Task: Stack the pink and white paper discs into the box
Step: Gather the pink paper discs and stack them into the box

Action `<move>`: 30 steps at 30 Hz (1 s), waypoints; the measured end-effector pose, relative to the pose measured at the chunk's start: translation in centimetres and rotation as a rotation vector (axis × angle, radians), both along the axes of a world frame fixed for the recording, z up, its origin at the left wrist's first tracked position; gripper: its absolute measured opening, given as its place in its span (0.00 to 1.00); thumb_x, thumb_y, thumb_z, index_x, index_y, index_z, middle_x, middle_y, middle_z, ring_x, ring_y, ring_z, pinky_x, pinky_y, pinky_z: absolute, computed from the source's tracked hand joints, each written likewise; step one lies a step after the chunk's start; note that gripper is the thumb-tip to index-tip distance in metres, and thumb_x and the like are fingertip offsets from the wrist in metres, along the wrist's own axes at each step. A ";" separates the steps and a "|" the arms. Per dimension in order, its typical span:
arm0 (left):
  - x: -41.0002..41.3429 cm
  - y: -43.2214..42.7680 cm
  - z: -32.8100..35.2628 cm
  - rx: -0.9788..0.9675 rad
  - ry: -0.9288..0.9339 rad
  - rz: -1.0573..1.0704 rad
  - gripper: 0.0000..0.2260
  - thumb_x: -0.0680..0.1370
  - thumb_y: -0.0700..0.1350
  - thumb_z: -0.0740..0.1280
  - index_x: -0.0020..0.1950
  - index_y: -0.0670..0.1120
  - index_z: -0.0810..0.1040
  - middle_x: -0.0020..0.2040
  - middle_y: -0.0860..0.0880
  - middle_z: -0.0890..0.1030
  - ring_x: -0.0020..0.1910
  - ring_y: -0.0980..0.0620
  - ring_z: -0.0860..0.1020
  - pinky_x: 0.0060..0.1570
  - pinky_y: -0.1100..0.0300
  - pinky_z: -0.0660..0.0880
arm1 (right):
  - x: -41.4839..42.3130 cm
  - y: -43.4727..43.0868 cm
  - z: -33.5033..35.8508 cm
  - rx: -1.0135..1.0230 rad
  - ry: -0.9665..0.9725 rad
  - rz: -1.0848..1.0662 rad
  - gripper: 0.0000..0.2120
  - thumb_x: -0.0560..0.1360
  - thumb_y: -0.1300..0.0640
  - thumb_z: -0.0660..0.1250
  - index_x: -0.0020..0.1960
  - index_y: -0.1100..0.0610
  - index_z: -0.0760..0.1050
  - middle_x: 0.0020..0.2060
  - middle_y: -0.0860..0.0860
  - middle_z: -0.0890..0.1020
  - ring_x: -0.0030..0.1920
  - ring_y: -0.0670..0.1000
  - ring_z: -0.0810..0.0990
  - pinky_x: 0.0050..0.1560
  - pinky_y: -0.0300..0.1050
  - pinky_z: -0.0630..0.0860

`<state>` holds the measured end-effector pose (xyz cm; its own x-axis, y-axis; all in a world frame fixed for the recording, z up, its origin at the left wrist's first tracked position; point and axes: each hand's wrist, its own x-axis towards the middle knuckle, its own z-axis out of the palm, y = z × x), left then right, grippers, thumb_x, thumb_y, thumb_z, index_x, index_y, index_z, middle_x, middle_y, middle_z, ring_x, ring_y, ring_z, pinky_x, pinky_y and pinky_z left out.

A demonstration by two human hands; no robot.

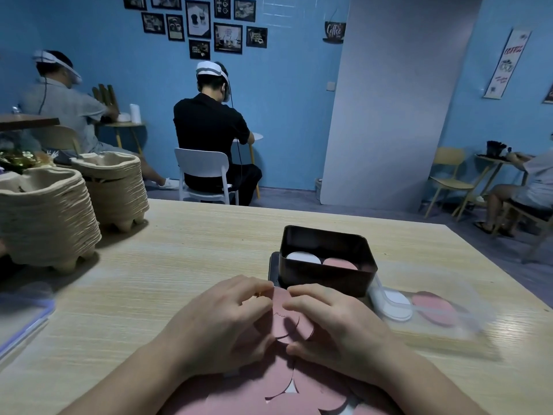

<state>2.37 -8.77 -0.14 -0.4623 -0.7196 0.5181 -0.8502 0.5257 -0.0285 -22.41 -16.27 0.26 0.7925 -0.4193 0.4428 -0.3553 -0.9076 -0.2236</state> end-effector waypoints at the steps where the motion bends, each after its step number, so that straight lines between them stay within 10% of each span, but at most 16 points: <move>1: 0.0 0.0 0.0 -0.013 0.000 -0.001 0.16 0.78 0.57 0.69 0.53 0.45 0.81 0.63 0.45 0.80 0.55 0.46 0.80 0.52 0.56 0.78 | 0.0 0.0 0.1 0.008 0.007 0.008 0.21 0.78 0.36 0.70 0.64 0.47 0.75 0.69 0.48 0.77 0.64 0.48 0.79 0.59 0.39 0.78; 13: -0.3 -0.5 -0.4 -0.081 0.060 -0.073 0.18 0.83 0.59 0.67 0.52 0.44 0.81 0.63 0.47 0.80 0.55 0.47 0.80 0.49 0.54 0.79 | 0.3 -0.1 0.0 0.040 -0.045 0.025 0.16 0.78 0.39 0.70 0.53 0.50 0.75 0.71 0.53 0.77 0.69 0.46 0.76 0.64 0.26 0.66; 30: 0.5 -0.4 -0.8 -0.008 0.165 -0.095 0.15 0.78 0.57 0.73 0.58 0.49 0.79 0.63 0.52 0.82 0.57 0.51 0.81 0.50 0.59 0.79 | 0.2 -0.4 0.0 -0.010 -0.092 0.086 0.19 0.76 0.42 0.75 0.58 0.53 0.78 0.71 0.52 0.76 0.67 0.49 0.78 0.62 0.39 0.76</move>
